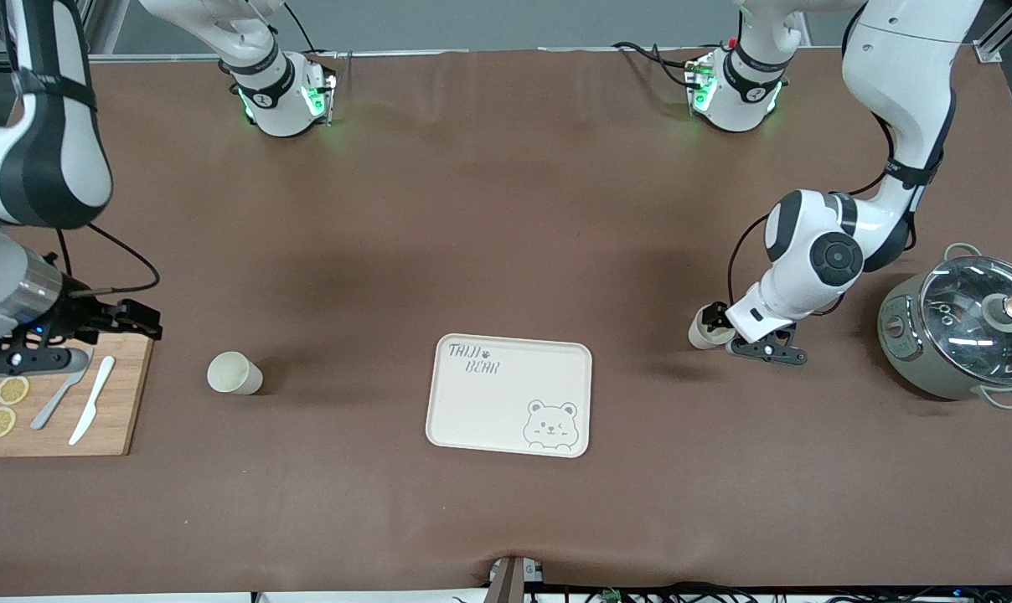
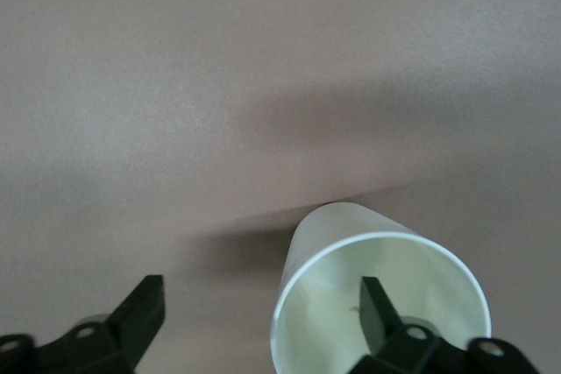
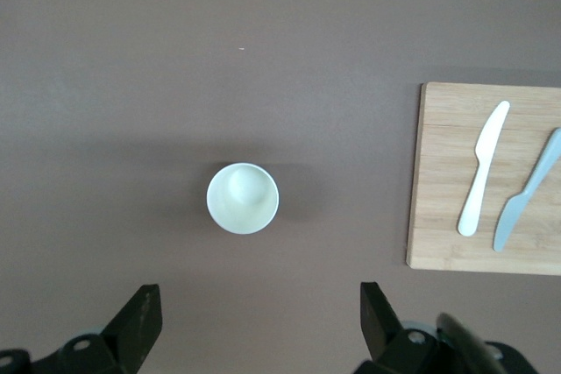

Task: Place white IKEA cup upright on tray with both arms
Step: 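Close the left gripper on the cup while the right gripper reaches the other cup, then carry the cup with the left gripper onto the tray while the right gripper grasps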

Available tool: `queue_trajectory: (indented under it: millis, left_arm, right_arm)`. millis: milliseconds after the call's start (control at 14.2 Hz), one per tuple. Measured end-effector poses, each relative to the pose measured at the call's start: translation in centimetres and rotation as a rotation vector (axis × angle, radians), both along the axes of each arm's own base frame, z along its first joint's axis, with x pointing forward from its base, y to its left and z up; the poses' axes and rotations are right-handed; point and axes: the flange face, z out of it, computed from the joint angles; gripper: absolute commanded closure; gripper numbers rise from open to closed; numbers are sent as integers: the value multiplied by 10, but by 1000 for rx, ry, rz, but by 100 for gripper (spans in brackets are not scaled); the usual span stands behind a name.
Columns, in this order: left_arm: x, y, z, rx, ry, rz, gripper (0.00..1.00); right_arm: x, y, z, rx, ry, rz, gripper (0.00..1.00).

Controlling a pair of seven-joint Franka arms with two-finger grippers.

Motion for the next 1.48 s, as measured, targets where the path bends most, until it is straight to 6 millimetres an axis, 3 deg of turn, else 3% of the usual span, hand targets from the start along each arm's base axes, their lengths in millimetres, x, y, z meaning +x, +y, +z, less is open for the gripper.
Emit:
queue_trajectory:
  millis: [353, 565, 777, 989, 1201, 1484]
  left_arm:
    - [-1, 0, -1, -3, -9, 30, 100]
    - [1, -1, 1, -6, -21, 32, 100]
    - [9, -3, 13, -12, -52, 46, 100]
    - [24, -14, 32, -23, -96, 61, 100]
    - [39, -57, 62, -29, -94, 122, 100]
    - [54, -140, 83, -21, -33, 181, 100]
  right_arm:
    - [20, -3, -46, -10, -28, -4, 0]
    - [31, -24, -79, -19, -56, -16, 0]
    - [38, -33, -122, -11, -49, -18, 0]
    - [39, -26, -148, -5, -15, -10, 0]
    - [37, -22, -165, -4, 7, -4, 0]
    - [28, -18, -187, -4, 15, 25, 0]
